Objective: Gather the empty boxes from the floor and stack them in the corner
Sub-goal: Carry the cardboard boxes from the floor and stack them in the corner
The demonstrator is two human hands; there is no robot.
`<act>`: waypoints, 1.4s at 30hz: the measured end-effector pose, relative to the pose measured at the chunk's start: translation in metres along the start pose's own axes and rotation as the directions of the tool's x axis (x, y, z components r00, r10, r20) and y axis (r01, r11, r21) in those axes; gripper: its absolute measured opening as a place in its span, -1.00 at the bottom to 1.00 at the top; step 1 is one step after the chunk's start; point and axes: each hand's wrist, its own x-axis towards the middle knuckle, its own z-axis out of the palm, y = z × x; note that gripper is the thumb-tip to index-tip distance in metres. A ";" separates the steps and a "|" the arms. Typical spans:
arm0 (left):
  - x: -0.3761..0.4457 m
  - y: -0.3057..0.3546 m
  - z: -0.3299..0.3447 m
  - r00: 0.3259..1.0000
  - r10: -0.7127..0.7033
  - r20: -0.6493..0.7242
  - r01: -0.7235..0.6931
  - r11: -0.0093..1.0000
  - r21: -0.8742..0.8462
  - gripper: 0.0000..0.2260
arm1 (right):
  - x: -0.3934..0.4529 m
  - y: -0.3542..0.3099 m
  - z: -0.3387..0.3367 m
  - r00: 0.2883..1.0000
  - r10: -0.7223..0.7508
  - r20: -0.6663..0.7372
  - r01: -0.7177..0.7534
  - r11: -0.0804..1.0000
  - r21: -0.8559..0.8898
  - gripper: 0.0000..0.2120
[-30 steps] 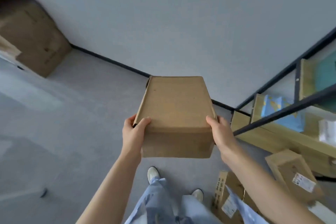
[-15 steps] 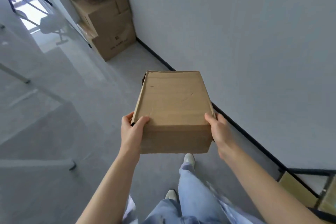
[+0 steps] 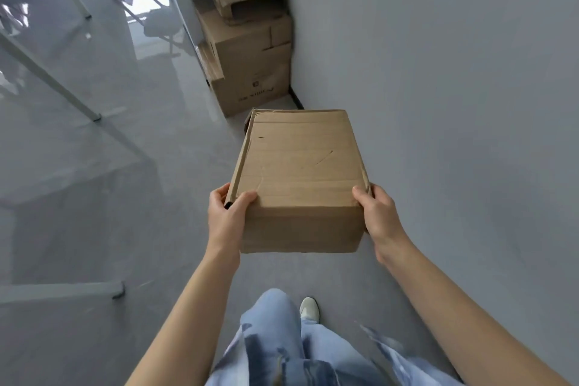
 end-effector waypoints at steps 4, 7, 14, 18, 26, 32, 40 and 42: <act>0.051 0.032 0.022 1.000 0.006 -0.030 -0.008 0.999 -0.041 -0.57 | 0.062 -0.040 0.023 0.999 -0.011 0.045 0.012 1.000 -0.026 -0.74; 0.112 0.065 0.039 0.998 0.003 -0.058 -0.007 0.998 -0.067 -0.57 | 0.126 -0.077 0.056 0.998 -0.007 0.067 0.010 0.999 -0.040 -0.73; 0.258 0.165 0.066 0.997 0.034 -0.064 -0.037 0.998 -0.044 -0.57 | 0.258 -0.172 0.138 0.996 -0.021 0.085 0.025 0.998 -0.051 -0.76; 0.332 0.227 0.089 0.996 0.063 -0.055 -0.065 0.997 -0.030 -0.57 | 0.328 -0.231 0.174 0.994 -0.033 0.106 0.036 0.999 -0.025 -0.80; 0.455 0.307 0.152 0.992 0.064 -0.109 -0.074 0.993 -0.090 -0.59 | 0.477 -0.327 0.223 0.984 -0.067 0.167 0.078 0.995 -0.059 -0.74; 0.537 0.360 0.200 0.977 0.012 -0.215 -0.049 0.985 -0.168 -0.57 | 0.589 -0.402 0.260 0.967 -0.070 0.244 0.099 0.989 -0.109 -0.74; 0.656 0.414 0.225 0.968 -0.089 -0.233 0.044 0.980 -0.192 -0.60 | 0.714 -0.464 0.326 0.961 -0.069 0.267 0.117 0.979 -0.165 -0.84; 0.692 0.424 0.223 0.964 -0.129 -0.231 0.082 0.976 -0.201 -0.60 | 0.744 -0.475 0.346 0.958 -0.065 0.279 0.117 0.978 -0.175 -0.86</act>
